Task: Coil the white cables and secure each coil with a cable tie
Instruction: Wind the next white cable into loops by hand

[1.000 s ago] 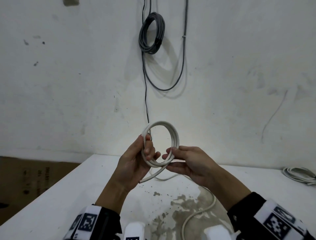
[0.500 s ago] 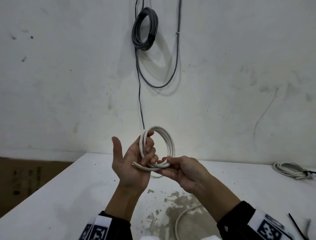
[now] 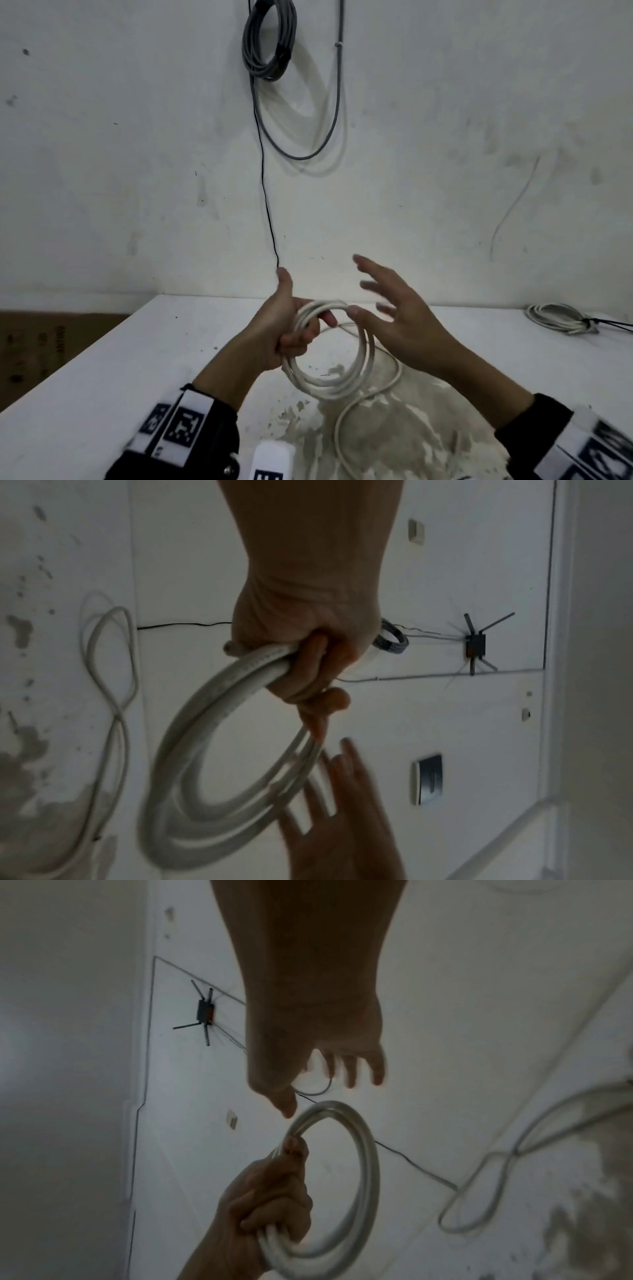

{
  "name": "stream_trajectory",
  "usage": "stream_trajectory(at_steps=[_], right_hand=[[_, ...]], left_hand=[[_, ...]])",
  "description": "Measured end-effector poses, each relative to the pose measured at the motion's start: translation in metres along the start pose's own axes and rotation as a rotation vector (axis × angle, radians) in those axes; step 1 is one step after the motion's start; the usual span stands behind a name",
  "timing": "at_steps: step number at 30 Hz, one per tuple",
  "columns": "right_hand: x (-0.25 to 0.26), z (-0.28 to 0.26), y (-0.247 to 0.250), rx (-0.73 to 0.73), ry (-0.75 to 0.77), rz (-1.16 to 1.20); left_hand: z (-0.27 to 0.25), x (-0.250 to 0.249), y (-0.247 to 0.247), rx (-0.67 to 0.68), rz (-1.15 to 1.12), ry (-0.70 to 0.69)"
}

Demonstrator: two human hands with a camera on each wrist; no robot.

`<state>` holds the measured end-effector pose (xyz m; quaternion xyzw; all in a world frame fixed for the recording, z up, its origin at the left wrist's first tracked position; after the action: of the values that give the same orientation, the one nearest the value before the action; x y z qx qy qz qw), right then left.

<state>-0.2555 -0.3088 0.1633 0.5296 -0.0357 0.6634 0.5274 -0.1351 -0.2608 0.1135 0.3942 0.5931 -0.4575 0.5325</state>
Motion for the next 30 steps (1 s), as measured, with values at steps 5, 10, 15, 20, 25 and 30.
stream_trajectory(at_steps=[5, 10, 15, 20, 25, 30], right_hand=[[0.042, -0.016, -0.025, 0.119, 0.388, -0.213], [0.032, -0.015, -0.024, 0.053, 0.314, -0.110], [0.021, -0.022, -0.018, -0.075, 0.261, -0.013], [0.012, -0.028, -0.008, -0.131, 0.252, 0.070], [-0.003, -0.027, 0.025, -0.219, 0.146, 0.299], [0.000, -0.026, 0.017, -0.118, 0.145, 0.285]], left_hand=[[-0.004, 0.021, -0.029, 0.196, 0.222, 0.202], [-0.003, 0.023, -0.041, 0.252, 0.202, 0.263], [0.001, 0.021, -0.045, 0.169, 0.310, 0.251], [0.006, 0.023, -0.054, 0.217, 0.269, 0.257], [0.001, 0.007, -0.060, 0.292, 0.273, 0.092], [0.002, 0.000, -0.073, 0.229, 0.262, 0.033]])
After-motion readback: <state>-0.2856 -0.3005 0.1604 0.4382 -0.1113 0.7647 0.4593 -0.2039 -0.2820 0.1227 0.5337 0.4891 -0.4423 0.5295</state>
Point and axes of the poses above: each hand's wrist, its own z-axis towards the middle knuckle, its own y-axis out of the back of the hand, x = y × z, the point moved 10 cm from there along z, towards the middle knuckle, and after that the axes turned 3 degrees about -y, right-handed, at the moved point
